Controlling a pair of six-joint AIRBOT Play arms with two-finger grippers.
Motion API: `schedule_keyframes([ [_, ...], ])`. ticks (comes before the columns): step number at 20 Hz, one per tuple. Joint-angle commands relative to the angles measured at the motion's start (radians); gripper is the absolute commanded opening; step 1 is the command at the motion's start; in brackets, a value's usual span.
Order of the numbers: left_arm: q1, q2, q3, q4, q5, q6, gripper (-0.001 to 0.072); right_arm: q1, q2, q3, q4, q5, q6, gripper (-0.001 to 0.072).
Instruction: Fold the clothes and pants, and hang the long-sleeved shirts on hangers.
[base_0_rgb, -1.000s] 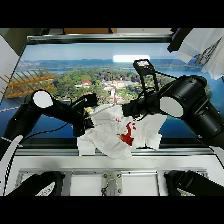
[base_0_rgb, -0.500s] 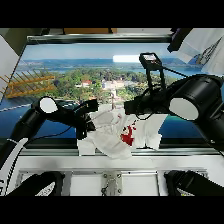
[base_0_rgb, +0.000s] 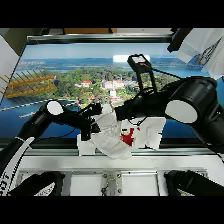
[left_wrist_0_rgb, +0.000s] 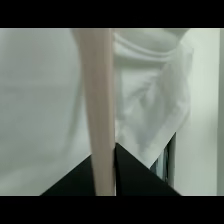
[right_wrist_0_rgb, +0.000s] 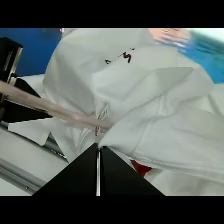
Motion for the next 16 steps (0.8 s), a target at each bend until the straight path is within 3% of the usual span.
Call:
schedule_keyframes([
  [1,-0.002,-0.007,-0.001,-0.020,-0.011,0.006,0.0018,0.032,-0.024,0.001,0.036,-0.028,-0.035,0.0017],
  [10,-0.002,-0.007,-0.001,-0.021,-0.019,0.006,0.0019,0.050,-0.038,0.001,0.077,-0.060,-0.042,0.0031],
  [11,-0.002,-0.007,-0.001,-0.021,-0.019,0.006,0.0019,0.050,-0.037,0.001,0.077,-0.060,-0.042,0.0094],
  [13,-0.002,-0.007,-0.001,-0.021,-0.020,0.006,0.0018,0.050,-0.034,0.001,0.077,-0.049,-0.042,0.0590],
  [16,-0.002,-0.007,-0.001,-0.020,-0.020,0.006,0.0019,0.040,-0.010,0.001,0.079,0.013,-0.082,0.0613],
])
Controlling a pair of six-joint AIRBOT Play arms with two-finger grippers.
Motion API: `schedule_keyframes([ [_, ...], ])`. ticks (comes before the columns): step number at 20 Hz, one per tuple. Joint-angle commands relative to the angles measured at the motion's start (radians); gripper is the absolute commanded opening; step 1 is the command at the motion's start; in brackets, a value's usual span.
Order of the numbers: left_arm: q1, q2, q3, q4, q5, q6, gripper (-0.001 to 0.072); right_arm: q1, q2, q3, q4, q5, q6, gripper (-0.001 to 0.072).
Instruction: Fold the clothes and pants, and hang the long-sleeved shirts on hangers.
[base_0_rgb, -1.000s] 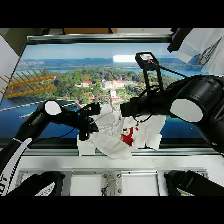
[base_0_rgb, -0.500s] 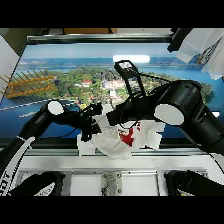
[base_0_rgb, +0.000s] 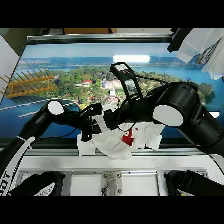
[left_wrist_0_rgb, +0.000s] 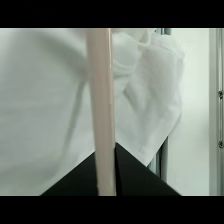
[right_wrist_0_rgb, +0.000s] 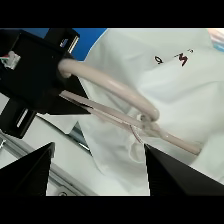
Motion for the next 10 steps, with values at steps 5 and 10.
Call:
schedule_keyframes([
  [5,0.000,0.000,0.000,0.001,0.000,-0.001,0.0019,-0.194,0.103,0.001,0.180,0.127,-0.277,0.0613],
  [10,0.000,0.000,0.000,0.001,0.000,-0.001,0.0019,-0.522,0.114,0.001,0.431,0.121,-0.555,0.0614],
])
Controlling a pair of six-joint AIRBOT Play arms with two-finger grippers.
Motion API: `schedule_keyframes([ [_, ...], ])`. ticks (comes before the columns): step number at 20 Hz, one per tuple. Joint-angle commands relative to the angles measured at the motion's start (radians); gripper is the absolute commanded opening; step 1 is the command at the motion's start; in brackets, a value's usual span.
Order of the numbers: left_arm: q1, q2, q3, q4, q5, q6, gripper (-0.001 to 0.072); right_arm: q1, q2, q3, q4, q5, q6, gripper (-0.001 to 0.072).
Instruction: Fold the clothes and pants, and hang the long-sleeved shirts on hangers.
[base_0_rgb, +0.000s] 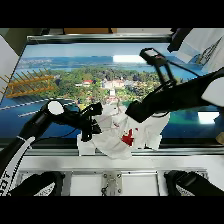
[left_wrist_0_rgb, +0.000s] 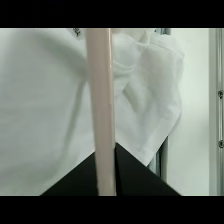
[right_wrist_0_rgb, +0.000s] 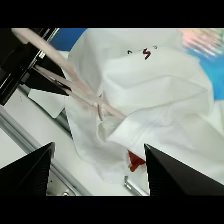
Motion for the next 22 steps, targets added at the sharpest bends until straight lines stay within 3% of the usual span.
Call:
schedule_keyframes([
  [1,0.000,0.000,0.000,0.001,0.000,0.000,0.0019,-0.187,0.010,0.000,0.142,-0.014,-0.148,0.0614],
  [3,0.000,0.000,0.000,0.001,0.000,0.000,0.0019,-0.230,0.010,0.000,0.148,-0.016,-0.126,0.0614],
  [4,0.000,0.000,0.000,0.001,0.000,0.000,0.0019,-0.238,0.010,0.000,0.162,-0.017,-0.163,0.0614],
  [8,0.000,0.000,0.000,0.000,0.000,0.000,0.0019,-0.320,0.010,-0.019,0.215,0.040,-0.537,0.0614],
  [13,0.000,0.000,0.000,0.000,0.000,0.000,0.0019,-0.706,0.010,-0.235,0.685,0.266,-1.005,0.0614],
  [16,0.000,0.000,0.000,0.000,0.000,0.000,0.0019,-0.921,0.008,-0.412,0.811,0.280,-1.250,0.0614],
  [19,0.000,0.000,0.000,0.000,-0.001,0.000,0.0019,-1.035,-0.016,-0.531,0.811,0.320,-1.440,0.0614],
  [22,0.000,0.000,0.000,0.000,0.000,0.000,0.0019,-1.063,-0.080,-0.593,0.795,0.359,-1.519,0.0614],
])
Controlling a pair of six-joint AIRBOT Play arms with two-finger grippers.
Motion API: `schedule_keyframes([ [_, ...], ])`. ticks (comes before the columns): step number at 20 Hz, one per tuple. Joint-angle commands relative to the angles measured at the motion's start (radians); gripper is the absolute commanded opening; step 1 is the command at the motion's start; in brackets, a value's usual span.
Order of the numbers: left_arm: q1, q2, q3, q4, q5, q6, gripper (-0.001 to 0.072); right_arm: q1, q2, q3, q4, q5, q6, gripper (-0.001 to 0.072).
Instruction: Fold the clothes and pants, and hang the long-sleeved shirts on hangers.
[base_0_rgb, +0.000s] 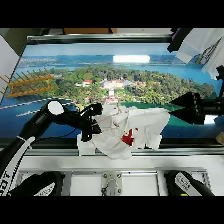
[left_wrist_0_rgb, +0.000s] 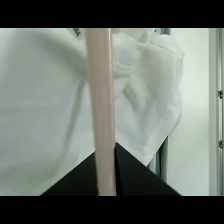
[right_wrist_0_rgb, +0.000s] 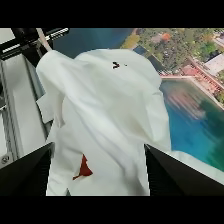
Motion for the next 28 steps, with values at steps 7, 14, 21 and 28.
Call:
schedule_keyframes([
  [7,0.000,0.000,0.000,0.000,0.000,0.000,0.0019,-0.018,-0.200,-0.089,0.019,0.049,-0.324,0.0614],
  [14,0.000,0.000,0.000,0.000,0.000,0.000,0.0019,0.130,-0.311,-0.088,0.038,0.047,-0.396,0.0614],
  [21,0.000,0.000,0.000,0.000,0.000,0.000,0.0019,0.217,-0.333,-0.088,0.074,0.037,-0.396,0.0614],
  [28,0.000,0.000,0.000,0.000,0.000,0.000,0.0019,0.254,-0.344,-0.088,0.071,0.011,-0.396,0.0614],
])
